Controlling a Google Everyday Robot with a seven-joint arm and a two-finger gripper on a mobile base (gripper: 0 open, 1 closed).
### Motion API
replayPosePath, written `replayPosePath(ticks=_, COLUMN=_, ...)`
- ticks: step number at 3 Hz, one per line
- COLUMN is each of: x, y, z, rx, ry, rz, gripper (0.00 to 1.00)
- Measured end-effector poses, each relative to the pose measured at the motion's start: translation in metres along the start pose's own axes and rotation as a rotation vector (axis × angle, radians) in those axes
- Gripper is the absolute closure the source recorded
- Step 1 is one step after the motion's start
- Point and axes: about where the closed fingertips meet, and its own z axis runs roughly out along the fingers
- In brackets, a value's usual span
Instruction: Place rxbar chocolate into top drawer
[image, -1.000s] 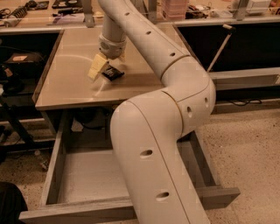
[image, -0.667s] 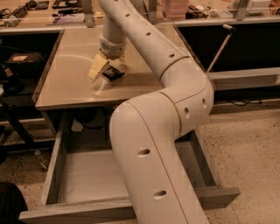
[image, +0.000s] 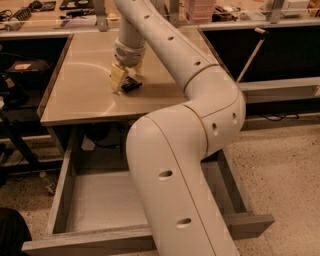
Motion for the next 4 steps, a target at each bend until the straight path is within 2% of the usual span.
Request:
replayPosePath(ticks=2, x=0.0000, y=0.0000, z=0.0000, rx=0.000, ry=0.000, rz=0.000, gripper=0.89)
replayPosePath(ticks=3, x=0.0000, y=0.0000, z=0.0000, rx=0.000, ry=0.000, rz=0.000, gripper=1.00)
replayPosePath(ticks=4, x=-0.0001, y=0.0000, z=-0.0002, rx=0.000, ry=0.000, rz=0.000, gripper=1.00)
